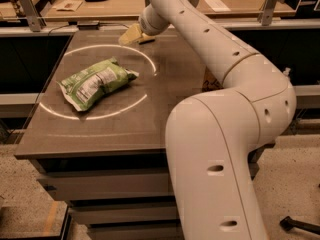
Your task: Move sponge near green jalapeno chip bag
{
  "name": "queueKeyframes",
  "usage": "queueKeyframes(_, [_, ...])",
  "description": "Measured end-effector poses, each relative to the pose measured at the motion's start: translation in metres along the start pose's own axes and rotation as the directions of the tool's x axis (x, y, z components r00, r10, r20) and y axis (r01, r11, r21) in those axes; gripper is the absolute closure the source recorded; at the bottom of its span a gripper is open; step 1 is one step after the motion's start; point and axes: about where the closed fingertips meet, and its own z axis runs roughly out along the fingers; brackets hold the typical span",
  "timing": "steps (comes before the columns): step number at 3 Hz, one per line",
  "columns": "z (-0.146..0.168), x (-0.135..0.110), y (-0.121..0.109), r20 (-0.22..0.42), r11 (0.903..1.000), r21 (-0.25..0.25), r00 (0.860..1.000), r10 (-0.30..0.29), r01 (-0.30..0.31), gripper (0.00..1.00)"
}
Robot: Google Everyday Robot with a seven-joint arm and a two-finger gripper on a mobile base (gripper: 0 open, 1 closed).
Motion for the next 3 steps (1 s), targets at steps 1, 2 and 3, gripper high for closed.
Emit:
queueKeyframes(1, [0.007,-0.006,-0.007,0.042,0.9981,0.000,0.997,0.062,-0.062,0.00])
queueKeyframes(2, [0.015,-0.012,-0.015,0.087,0.9945,0.011,0.991,0.103,-0.104,0.00])
queueKeyframes(3, [0.025,-0.011,-0.020,0.077,0.9943,0.052,0.993,0.089,-0.093,0.00])
